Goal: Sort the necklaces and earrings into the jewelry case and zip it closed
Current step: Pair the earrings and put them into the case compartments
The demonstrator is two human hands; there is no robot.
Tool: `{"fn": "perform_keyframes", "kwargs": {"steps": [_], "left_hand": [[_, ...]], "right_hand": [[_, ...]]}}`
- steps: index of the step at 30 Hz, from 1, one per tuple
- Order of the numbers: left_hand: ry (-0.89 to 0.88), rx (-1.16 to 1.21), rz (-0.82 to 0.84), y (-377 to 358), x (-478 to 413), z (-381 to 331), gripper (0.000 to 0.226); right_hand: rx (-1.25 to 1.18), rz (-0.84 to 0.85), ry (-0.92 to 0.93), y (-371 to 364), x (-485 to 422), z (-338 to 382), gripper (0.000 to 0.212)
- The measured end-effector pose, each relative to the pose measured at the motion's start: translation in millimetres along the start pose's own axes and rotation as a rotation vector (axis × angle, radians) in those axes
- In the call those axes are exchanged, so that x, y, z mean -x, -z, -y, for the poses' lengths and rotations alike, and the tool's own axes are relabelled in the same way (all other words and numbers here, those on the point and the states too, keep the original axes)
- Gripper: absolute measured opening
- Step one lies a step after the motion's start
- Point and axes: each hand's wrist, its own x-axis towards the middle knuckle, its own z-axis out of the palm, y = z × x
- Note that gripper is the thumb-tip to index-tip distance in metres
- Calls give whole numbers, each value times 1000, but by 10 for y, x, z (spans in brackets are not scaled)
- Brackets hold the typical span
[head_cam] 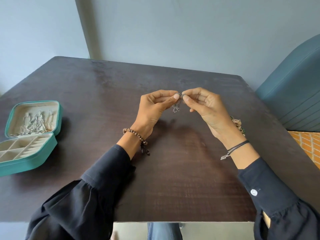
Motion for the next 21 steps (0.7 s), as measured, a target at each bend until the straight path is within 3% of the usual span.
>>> {"fn": "perform_keyframes", "kwargs": {"steps": [12,21], "left_hand": [[-48,-269,9,702,265,-332,22],[-18,-298,-31,1024,291,-255,18]], "right_hand": [[42,124,3,-635,12,274,14],[45,201,-42,-970,-40,189,14]]}}
